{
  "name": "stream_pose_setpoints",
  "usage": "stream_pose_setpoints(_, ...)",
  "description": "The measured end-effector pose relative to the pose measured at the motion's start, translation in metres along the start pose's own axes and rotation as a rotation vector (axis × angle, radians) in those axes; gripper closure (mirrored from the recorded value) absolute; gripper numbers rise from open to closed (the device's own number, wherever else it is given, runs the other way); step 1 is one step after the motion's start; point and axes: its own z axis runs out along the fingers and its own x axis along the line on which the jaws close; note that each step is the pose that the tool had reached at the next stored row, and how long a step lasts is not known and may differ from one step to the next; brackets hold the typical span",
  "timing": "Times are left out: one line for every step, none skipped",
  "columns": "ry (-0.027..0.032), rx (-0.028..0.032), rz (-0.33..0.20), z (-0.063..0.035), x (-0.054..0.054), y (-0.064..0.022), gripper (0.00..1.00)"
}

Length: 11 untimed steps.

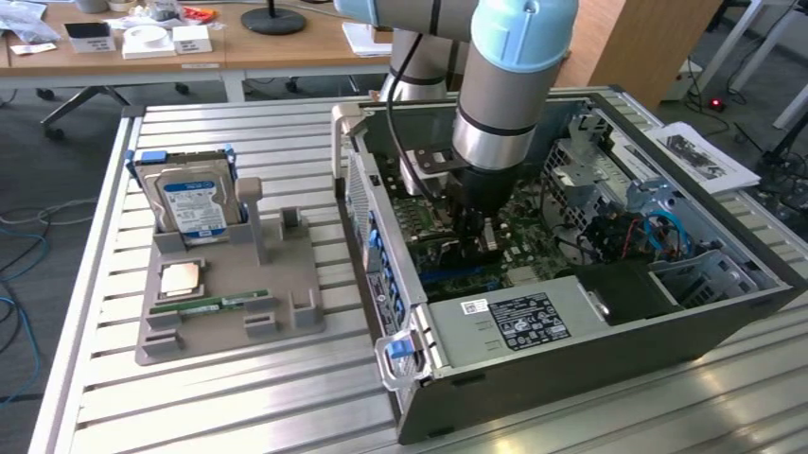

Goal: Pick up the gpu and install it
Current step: 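Insert the gpu into the slot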

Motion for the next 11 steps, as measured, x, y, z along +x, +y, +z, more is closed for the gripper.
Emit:
stream_pose_setpoints(-0.0001,0.0001,0.0,0.0001,0.0,0.0,0.73)
stream_pose_setpoints(-0.0003,0.0002,0.0,0.0002,0.0,0.0001,0.73)
stream_pose_setpoints(-0.0006,0.0,0.0,0.0003,-0.0001,0.0001,0.73)
stream_pose_setpoints(-0.0006,-0.0001,0.0,0.0003,-0.0001,0.0001,0.73)
stream_pose_setpoints(-0.0007,0.0,0.0,0.0003,-0.0001,0.0001,0.73)
stream_pose_setpoints(-0.0007,0.0,0.0,0.0003,-0.0001,0.0001,0.73)
stream_pose_setpoints(-0.0006,0.0,0.0,0.0003,-0.0002,0.0001,0.73)
stream_pose_setpoints(-0.0006,0.0,0.0,0.0003,-0.0002,0.0001,0.73)
stream_pose_setpoints(-0.0006,0.0,0.0,0.0003,-0.0002,0.0001,0.73)
stream_pose_setpoints(-0.0006,0.0,0.0,0.0003,-0.0002,0.0001,0.73)
stream_pose_setpoints(-0.0006,0.0,0.0,0.0003,-0.0003,0.0001,0.73)
